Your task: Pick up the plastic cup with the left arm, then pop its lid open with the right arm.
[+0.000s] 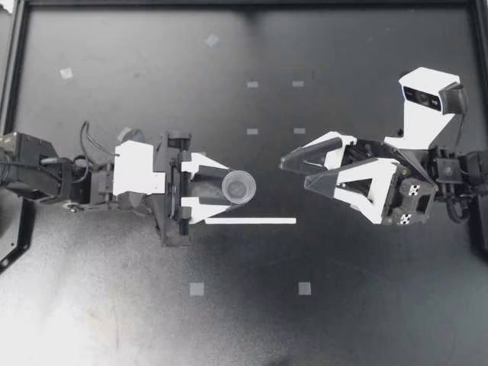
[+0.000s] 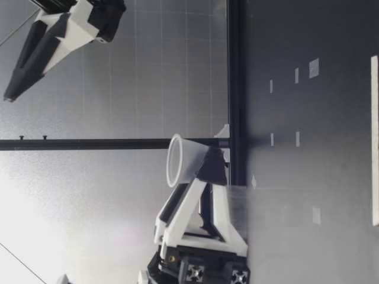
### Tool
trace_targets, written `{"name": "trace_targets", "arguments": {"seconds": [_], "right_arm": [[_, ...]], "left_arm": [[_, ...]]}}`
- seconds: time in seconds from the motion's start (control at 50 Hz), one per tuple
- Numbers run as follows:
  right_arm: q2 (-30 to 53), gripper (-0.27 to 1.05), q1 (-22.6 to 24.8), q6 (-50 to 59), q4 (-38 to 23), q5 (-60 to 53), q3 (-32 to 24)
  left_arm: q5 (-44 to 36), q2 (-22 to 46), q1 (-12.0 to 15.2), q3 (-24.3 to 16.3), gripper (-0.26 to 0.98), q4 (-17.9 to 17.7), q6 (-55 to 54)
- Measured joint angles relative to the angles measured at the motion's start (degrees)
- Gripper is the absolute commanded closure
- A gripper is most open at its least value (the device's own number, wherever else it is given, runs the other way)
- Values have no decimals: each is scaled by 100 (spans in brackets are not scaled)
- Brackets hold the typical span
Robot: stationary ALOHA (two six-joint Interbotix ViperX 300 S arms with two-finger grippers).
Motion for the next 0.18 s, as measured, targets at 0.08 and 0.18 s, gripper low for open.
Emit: {"name": "trace_targets", "arguments": {"seconds": [0.08,0.18], "right_arm": [[0,7,0,-9,9,9,9],[70,7,0,0,9,18,9]], "left_arm": [[0,0,0,-9,50,0,-9],[-9,0,-9,-9,50,-9,-9]]}}
